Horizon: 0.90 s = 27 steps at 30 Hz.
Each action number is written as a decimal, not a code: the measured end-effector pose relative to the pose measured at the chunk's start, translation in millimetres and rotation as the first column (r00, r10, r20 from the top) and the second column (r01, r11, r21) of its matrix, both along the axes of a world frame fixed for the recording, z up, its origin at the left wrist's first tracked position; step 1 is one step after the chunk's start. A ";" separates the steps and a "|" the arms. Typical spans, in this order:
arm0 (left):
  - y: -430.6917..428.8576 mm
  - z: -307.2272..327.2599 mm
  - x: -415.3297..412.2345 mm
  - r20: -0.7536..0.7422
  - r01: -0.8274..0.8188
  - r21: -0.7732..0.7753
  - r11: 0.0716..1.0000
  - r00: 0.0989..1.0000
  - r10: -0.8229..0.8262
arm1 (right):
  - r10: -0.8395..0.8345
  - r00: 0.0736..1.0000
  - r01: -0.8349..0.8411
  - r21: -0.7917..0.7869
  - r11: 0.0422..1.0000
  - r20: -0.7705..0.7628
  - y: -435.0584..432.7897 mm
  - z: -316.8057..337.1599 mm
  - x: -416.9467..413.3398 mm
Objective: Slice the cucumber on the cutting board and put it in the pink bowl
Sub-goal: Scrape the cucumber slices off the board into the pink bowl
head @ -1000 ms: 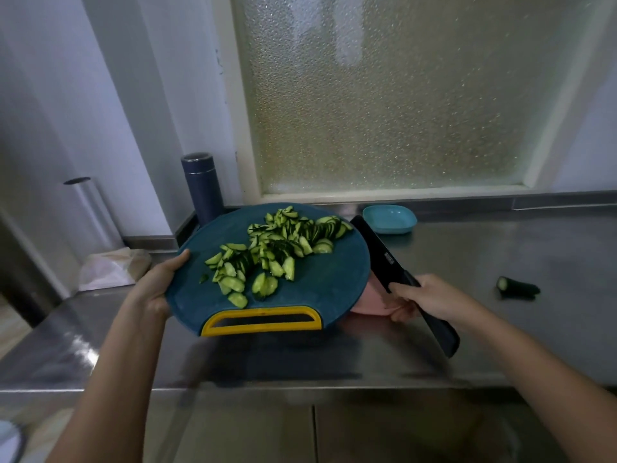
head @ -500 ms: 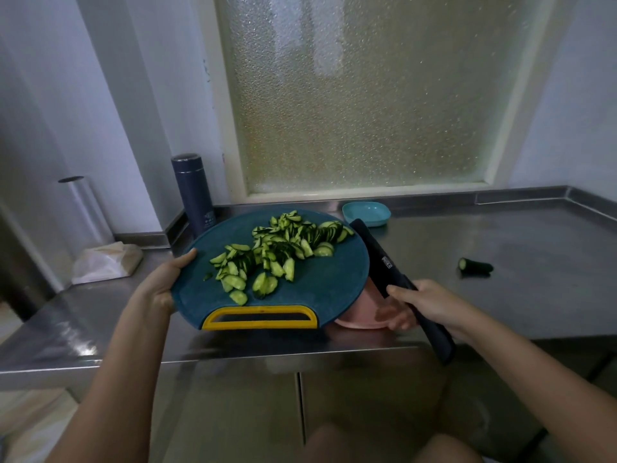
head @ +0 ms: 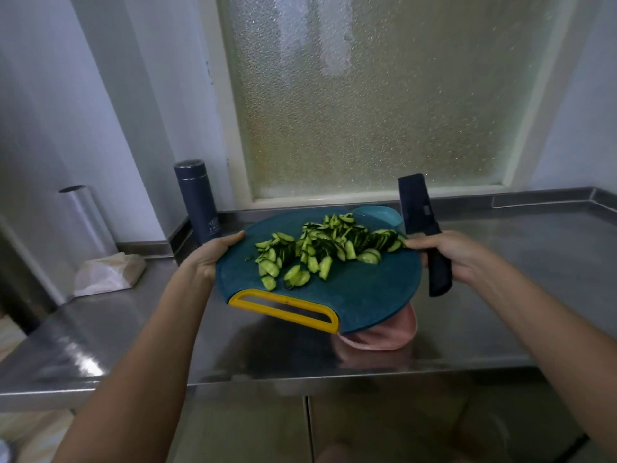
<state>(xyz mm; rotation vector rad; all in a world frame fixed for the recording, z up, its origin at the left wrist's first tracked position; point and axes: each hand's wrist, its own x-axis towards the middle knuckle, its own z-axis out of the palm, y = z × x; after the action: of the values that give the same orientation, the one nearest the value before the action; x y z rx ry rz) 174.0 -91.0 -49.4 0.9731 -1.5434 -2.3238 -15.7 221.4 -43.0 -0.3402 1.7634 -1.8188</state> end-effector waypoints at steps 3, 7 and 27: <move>-2.0 2.1 -20.0 -0.101 -0.047 0.089 0.995 0.993 0.056 | -0.088 0.995 0.091 -0.064 0.994 0.057 0.6 -5.4 -6.0; 7.1 2.6 -44.9 -0.275 -0.085 0.252 0.964 0.949 0.156 | -0.212 0.976 0.216 -0.164 0.962 0.041 -3.8 -15.5 -11.2; 77.4 -29.0 -60.5 -0.456 -0.013 0.421 0.907 0.861 0.224 | -0.343 0.927 0.288 -0.297 0.910 -0.150 -11.7 -8.4 7.6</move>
<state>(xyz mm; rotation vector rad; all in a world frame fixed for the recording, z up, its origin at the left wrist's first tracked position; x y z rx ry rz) 113.5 -13.6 -78.4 0.4485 -0.7931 -2.5773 -8.0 209.7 -51.3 -0.3697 1.7846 -2.3425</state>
